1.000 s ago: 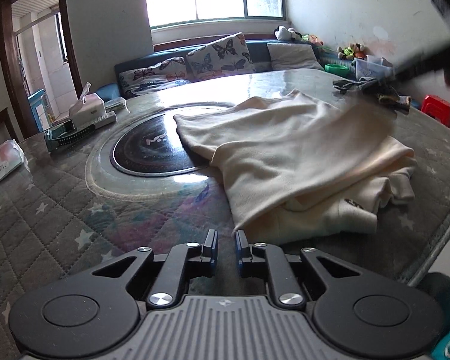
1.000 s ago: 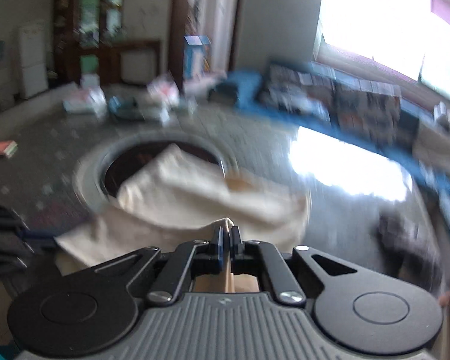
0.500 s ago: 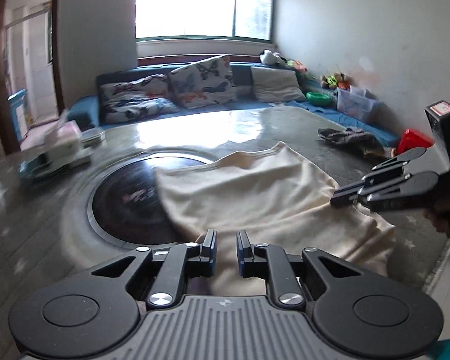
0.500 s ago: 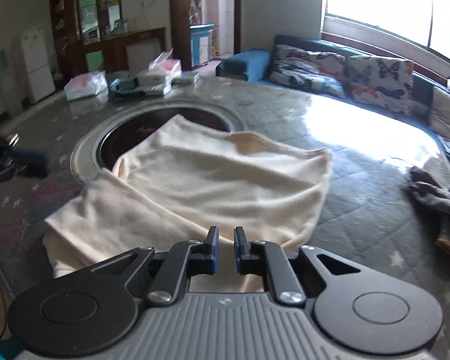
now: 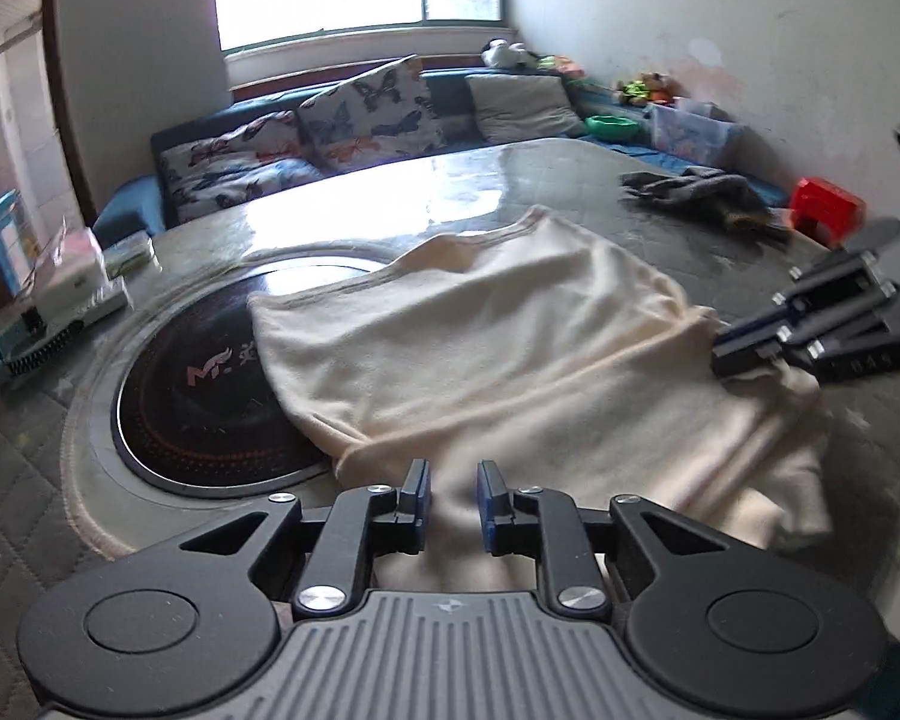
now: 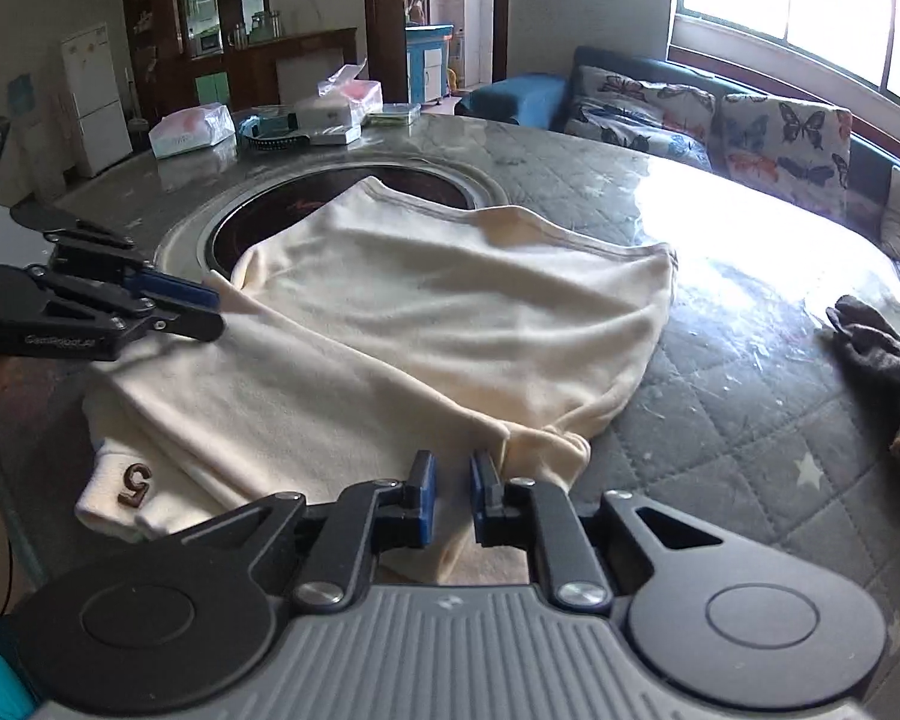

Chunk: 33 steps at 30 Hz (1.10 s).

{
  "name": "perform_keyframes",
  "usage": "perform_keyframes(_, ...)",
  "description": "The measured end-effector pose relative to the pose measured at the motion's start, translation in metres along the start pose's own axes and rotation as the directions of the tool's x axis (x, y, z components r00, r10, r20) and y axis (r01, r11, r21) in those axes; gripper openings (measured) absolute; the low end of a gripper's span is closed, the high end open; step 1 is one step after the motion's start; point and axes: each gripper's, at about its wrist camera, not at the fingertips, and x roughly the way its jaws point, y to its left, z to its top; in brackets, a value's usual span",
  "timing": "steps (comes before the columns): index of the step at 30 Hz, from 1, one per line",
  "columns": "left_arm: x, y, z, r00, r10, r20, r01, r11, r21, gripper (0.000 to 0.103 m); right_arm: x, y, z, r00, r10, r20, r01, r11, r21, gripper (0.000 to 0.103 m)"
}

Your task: Fold clothes

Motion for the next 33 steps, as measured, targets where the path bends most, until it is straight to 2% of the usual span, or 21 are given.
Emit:
perform_keyframes(2,-0.017,-0.008,-0.005,1.000,-0.014,0.013,0.013,0.998,0.054,0.024,-0.010,0.002,-0.001,1.000,0.012,0.021,-0.011,1.000,-0.009,0.015)
perform_keyframes(5,-0.038,-0.025,-0.017,0.999,-0.034,0.019,0.030,0.986,0.165,0.043,-0.012,0.006,-0.005,1.000,0.011,0.003,-0.011,1.000,-0.025,0.017)
perform_keyframes(6,-0.043,-0.032,-0.021,0.999,-0.036,0.019,0.031,0.977,0.209,0.044,-0.010,0.006,-0.007,1.000,0.010,-0.007,-0.010,1.000,-0.026,0.017)
perform_keyframes(10,-0.056,-0.060,-0.041,0.999,-0.024,0.022,0.014,0.919,0.395,0.046,-0.016,0.006,-0.010,1.000,0.000,-0.005,0.000,1.000,-0.022,0.018)
perform_keyframes(13,-0.055,-0.079,-0.054,0.999,-0.018,0.028,0.002,0.861,0.508,0.046,-0.029,0.013,-0.011,1.000,0.006,0.003,-0.006,0.999,-0.052,0.024)
perform_keyframes(15,-0.049,-0.083,-0.054,0.999,-0.026,0.032,0.005,0.851,0.525,0.046,-0.035,0.017,-0.014,1.000,-0.003,0.002,0.003,0.996,-0.084,0.033)
perform_keyframes(19,-0.038,-0.092,-0.055,0.998,-0.041,0.042,0.011,0.830,0.557,0.046,-0.048,0.025,-0.022,1.000,-0.011,0.002,0.011,0.989,-0.146,0.040)
perform_keyframes(21,-0.033,-0.096,-0.056,0.998,-0.049,0.046,0.013,0.819,0.573,0.039,-0.054,0.029,-0.026,1.000,-0.012,0.002,0.012,0.983,-0.181,0.049)
perform_keyframes(22,-0.030,-0.098,-0.056,0.997,-0.053,0.048,0.015,0.815,0.580,0.036,-0.058,0.031,-0.029,1.000,-0.011,0.002,0.012,0.979,-0.204,0.051)
perform_keyframes(25,-0.029,-0.093,-0.049,0.995,-0.084,0.048,0.045,0.843,0.535,0.020,-0.062,0.037,-0.034,1.000,-0.001,-0.011,-0.002,0.965,-0.261,0.056)
perform_keyframes(27,-0.029,-0.085,-0.041,0.993,-0.102,0.052,0.065,0.875,0.481,0.014,-0.062,0.042,-0.038,1.000,0.009,-0.017,-0.014,0.950,-0.311,0.061)
perform_keyframes(30,-0.028,-0.072,-0.027,0.991,-0.123,0.059,0.090,0.917,0.388,0.009,-0.060,0.050,-0.043,1.000,0.025,-0.018,-0.030,0.923,-0.384,0.067)
perform_keyframes(33,-0.024,-0.058,-0.013,0.988,-0.138,0.066,0.112,0.945,0.306,0.008,-0.055,0.059,-0.048,0.999,0.051,-0.017,-0.053,0.896,-0.442,0.070)
